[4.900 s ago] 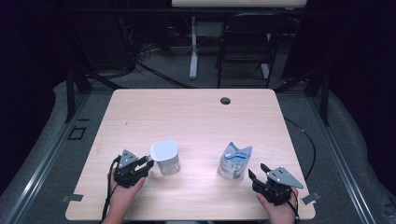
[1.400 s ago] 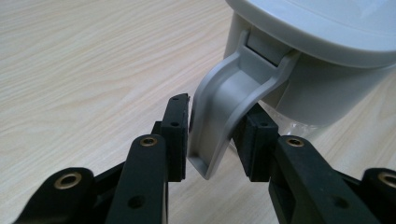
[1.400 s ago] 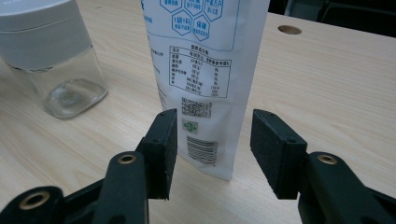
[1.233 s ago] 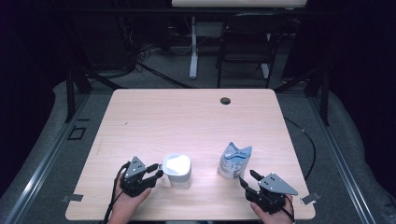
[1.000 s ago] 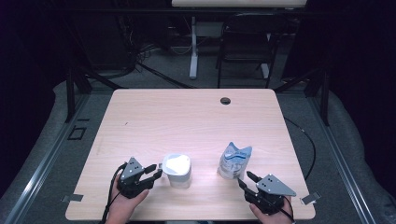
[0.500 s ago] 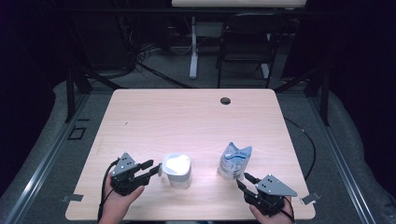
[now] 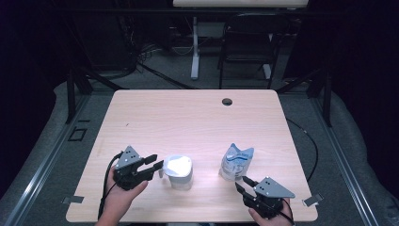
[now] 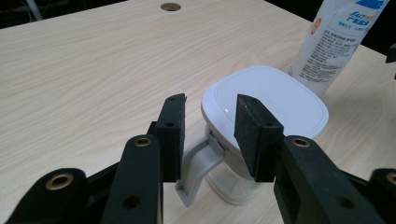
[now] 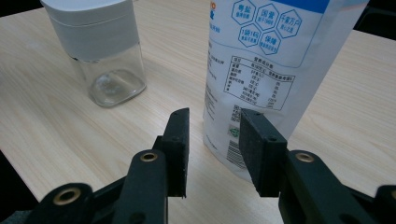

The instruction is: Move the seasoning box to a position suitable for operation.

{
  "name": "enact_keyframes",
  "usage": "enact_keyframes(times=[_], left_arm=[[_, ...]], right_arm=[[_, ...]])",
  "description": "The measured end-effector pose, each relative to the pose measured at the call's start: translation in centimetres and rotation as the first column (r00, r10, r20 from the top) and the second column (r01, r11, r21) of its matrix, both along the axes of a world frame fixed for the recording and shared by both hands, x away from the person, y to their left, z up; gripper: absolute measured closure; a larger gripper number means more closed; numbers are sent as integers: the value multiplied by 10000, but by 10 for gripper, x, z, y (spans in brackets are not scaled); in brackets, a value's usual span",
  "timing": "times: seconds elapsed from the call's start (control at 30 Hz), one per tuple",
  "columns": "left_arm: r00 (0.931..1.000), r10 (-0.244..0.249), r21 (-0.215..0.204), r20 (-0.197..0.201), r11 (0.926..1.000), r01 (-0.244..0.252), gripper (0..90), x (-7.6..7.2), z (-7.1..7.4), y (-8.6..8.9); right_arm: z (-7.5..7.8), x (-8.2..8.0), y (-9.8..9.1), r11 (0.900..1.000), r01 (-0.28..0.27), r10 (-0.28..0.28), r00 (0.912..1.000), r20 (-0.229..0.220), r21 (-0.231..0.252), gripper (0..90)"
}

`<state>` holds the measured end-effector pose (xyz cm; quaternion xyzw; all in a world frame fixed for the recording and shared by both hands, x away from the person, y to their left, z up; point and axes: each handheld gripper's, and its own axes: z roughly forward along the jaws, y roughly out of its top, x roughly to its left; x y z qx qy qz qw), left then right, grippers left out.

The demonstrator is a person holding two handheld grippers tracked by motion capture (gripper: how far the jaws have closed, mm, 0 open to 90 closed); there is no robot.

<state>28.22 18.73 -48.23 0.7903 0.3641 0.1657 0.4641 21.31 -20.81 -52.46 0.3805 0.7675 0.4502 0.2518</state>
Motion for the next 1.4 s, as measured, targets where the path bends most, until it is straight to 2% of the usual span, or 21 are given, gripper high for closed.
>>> enact_keyframes(times=[0.1, 0.33, 0.53, 0.67, 1.03, 1.4], left_arm=[[9998, -191, -118, -42, 9997, 191, 708, 2, 1, -3], [9992, -317, 22, -231, 9995, 318, 827, 6, 2, -11], [9986, -389, 395, -346, 9984, 403, 899, 8, -1, -16], [9990, -354, 761, -261, 9964, 373, 900, 9, -3, -20], [9993, -331, 758, -193, 9965, 345, 900, 9, -4, -20], [9991, -390, 680, -154, 9969, 400, 900, 9, -5, -19]], right_arm=[[-1, 0, 3, 10000, -51, 51, 10000, -20, -20, 641], [-3, -1, 9, 9997, -223, 223, 9997, 44, -87, 657], [-5, -1, 13, 9994, -344, 343, 9994, -57, -87, 660], [-7, -1, 16, 9991, -429, 429, 9990, -82, -49, 660], [-8, -2, 24, 9975, -690, 687, 9974, -232, -161, 685], [-3, 3, 38, 9944, -1013, 1009, 9948, -142, -290, 707]])
